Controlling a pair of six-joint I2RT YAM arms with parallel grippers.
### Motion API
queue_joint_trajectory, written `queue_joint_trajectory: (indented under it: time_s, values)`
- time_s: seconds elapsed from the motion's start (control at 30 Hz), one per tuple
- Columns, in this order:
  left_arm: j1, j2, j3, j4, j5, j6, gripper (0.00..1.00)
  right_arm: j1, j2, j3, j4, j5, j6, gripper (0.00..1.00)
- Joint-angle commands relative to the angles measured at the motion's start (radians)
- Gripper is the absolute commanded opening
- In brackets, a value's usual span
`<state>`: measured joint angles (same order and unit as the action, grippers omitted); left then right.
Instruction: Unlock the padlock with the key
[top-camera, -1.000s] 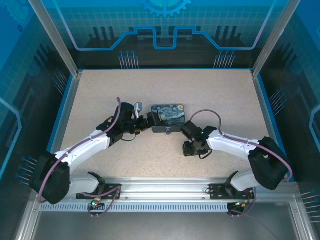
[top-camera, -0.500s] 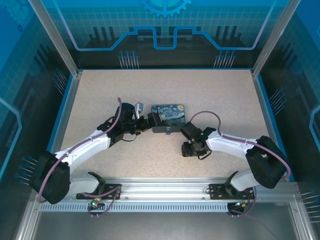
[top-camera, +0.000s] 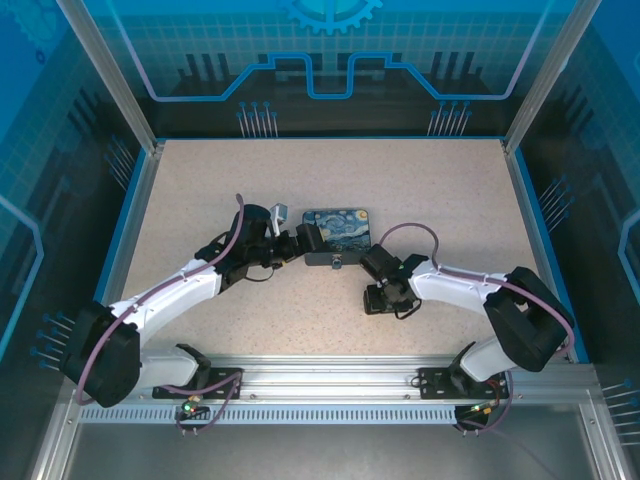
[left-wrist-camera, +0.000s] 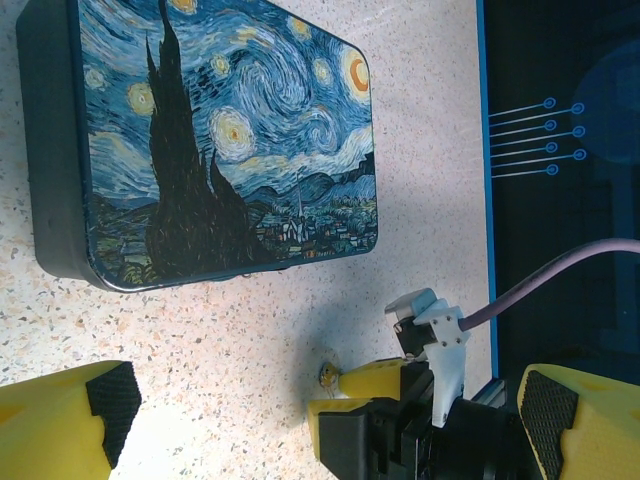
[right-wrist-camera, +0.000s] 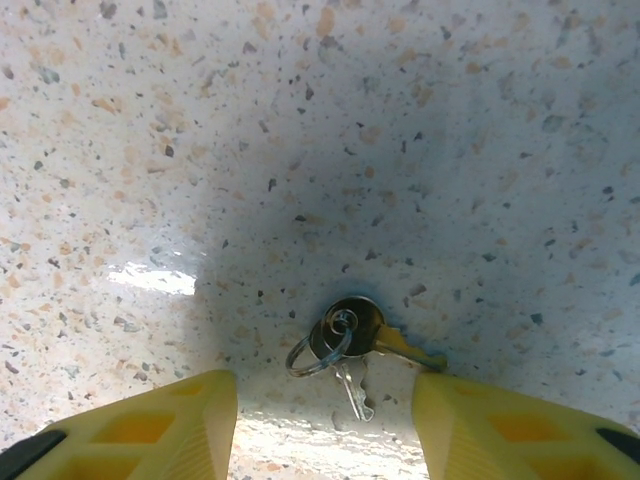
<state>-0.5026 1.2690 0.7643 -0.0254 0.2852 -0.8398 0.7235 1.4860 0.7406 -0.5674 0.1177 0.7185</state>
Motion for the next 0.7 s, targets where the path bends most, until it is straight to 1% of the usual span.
queue_joint_trajectory:
  time_s: [0.0, 0.2, 0.5, 0.6, 0.67]
  values:
    - [-0.009, 0.008, 0.032, -0.015, 0.008, -0.004, 0.99, -0.031, 0.034, 0.016, 0.011, 0.013, -0.005, 0.52]
    - [-0.009, 0.009, 0.033, -0.015, 0.006, -0.004, 0.99, -0.05, 0.056, 0.053, 0.0, 0.013, -0.026, 0.51]
    - [-0.01, 0.003, 0.031, -0.015, 0.006, -0.004, 0.99, -0.055, 0.104, 0.131, -0.02, 0.013, -0.054, 0.51]
    - [-0.009, -0.001, 0.029, -0.016, 0.005, -0.004, 0.99, -0.056, 0.11, 0.133, -0.025, 0.011, -0.057, 0.51]
    - [-0.01, -0.002, 0.027, -0.016, 0.005, -0.004, 0.99, -0.056, 0.113, 0.168, -0.026, 0.008, -0.059, 0.51]
